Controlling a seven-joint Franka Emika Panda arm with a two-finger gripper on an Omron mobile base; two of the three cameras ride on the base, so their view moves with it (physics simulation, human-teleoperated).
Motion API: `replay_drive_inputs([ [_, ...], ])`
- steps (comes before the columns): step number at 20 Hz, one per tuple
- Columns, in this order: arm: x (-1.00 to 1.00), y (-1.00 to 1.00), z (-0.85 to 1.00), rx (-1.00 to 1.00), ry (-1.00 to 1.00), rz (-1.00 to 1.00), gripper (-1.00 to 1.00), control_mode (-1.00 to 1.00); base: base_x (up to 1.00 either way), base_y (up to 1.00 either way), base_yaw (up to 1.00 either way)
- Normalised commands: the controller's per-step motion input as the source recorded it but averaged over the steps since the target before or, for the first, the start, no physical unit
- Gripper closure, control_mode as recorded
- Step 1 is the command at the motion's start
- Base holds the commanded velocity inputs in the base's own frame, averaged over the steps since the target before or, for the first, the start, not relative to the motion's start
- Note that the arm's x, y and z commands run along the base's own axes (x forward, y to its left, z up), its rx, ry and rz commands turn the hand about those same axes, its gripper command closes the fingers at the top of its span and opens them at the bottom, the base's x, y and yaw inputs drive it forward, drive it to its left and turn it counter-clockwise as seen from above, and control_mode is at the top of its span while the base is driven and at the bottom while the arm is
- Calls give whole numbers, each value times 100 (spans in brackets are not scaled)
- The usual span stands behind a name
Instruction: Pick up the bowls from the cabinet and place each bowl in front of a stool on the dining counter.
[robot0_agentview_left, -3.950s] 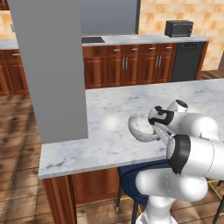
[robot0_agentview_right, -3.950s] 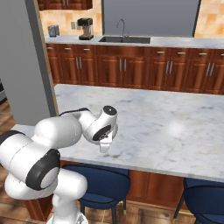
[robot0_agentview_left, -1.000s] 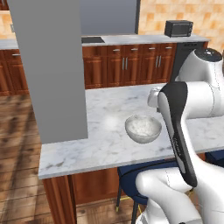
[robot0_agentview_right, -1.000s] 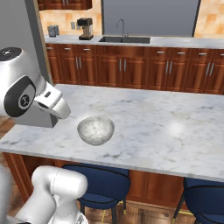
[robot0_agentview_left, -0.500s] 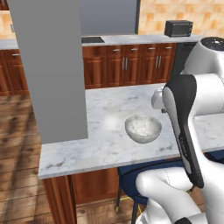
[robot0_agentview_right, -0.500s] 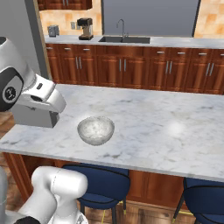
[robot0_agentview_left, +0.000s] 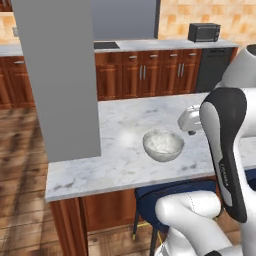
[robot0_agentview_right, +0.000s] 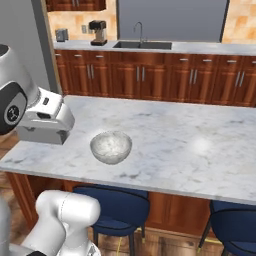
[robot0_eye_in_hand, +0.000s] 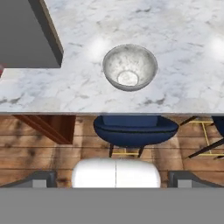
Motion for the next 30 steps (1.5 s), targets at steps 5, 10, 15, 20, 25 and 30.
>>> replay_drive_inputs([
  [5,0,0,0,0,0,0,-100,100,-50,93,0],
  [10,0,0,0,0,0,0,-100,100,-22,100,5],
  [15,0,0,0,0,0,0,-100,100,-1,100,6],
  [20,0,0,0,0,0,0,-100,100,32,100,0],
  [25,0,0,0,0,0,0,-100,100,73,100,0],
  [30,0,0,0,0,0,0,-100,100,100,89,-3],
])
